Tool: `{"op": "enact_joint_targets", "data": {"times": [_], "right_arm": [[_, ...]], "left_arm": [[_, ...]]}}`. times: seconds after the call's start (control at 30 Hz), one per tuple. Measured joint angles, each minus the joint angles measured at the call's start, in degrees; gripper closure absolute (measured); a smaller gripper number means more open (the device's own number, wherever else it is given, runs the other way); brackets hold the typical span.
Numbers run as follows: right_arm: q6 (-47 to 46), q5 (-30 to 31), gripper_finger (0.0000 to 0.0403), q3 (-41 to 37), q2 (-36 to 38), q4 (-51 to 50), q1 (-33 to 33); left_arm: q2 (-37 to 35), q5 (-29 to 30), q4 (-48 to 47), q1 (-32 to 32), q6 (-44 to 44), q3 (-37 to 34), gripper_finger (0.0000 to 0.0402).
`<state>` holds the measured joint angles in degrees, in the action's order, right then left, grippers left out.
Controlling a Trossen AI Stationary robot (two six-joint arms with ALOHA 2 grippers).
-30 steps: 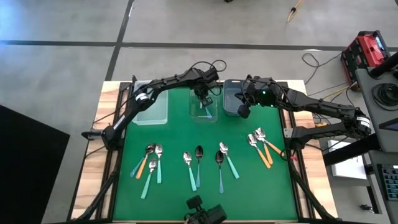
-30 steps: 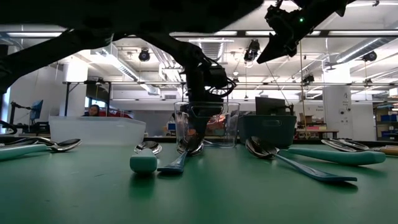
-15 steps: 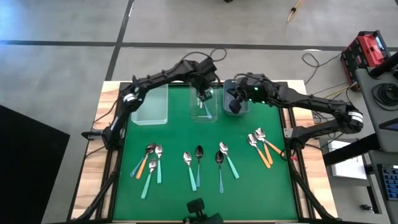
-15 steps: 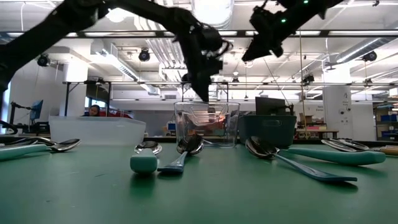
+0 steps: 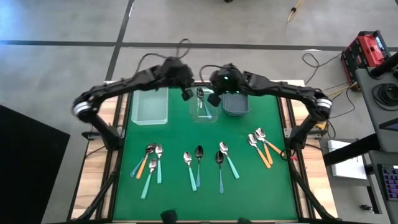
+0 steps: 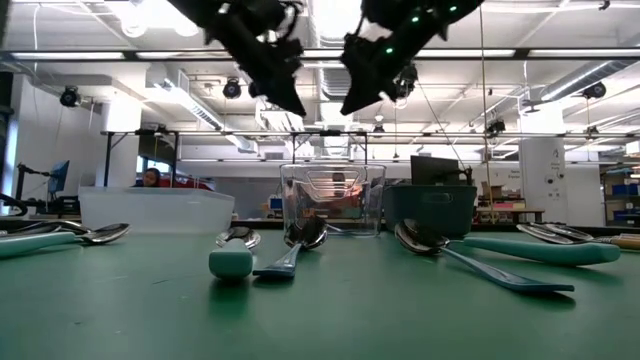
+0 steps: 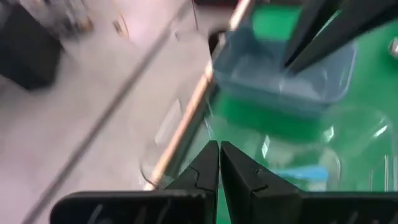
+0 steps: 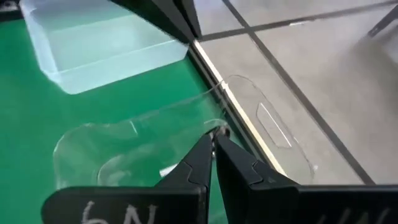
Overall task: Sort silverware by color (type)
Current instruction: Put the blue spoon into the transparent bin
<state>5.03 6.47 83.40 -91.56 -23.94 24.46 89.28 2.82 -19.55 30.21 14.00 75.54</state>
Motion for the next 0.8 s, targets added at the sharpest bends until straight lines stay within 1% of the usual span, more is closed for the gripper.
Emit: {"op": "enact_joint_targets", "data": {"times": [0.1, 0.2, 0.27, 0.4, 0.63, 0.8], "right_arm": [[-2.72, -0.42, 0.039, 4.69, -4.8, -0.06, 0.66], [-5.66, -0.5, 0.039, 9.44, -9.39, -2.46, 1.24], [-7.34, -0.53, 0.039, 12.64, -12.42, -5.36, 1.47], [-11.0, -0.47, 0.039, 18.99, -18.27, -10.36, 1.48], [-17.31, -0.46, 0.039, 30.86, -27.86, -21.89, 1.45], [-19.95, -0.47, 0.039, 35.54, -32.49, -25.28, 1.48]], "left_arm": [[-7.07, -0.64, 10.65, 0.28, 1.7, -8.32, 0.0401], [-13.08, -0.56, 18.41, 0.91, 4.62, -14.97, 0.0401], [-16.62, -0.47, 22.38, 1.34, 6.27, -18.45, 0.0401], [-22.78, -0.49, 29.72, 2.58, 6.56, -23.18, 0.0401], [-28.68, -0.47, 38.61, 3.13, 6.48, -31.98, 0.0401], [-30.47, -0.21, 39.94, 3.33, 6.49, -33.89, 0.0401]]}}
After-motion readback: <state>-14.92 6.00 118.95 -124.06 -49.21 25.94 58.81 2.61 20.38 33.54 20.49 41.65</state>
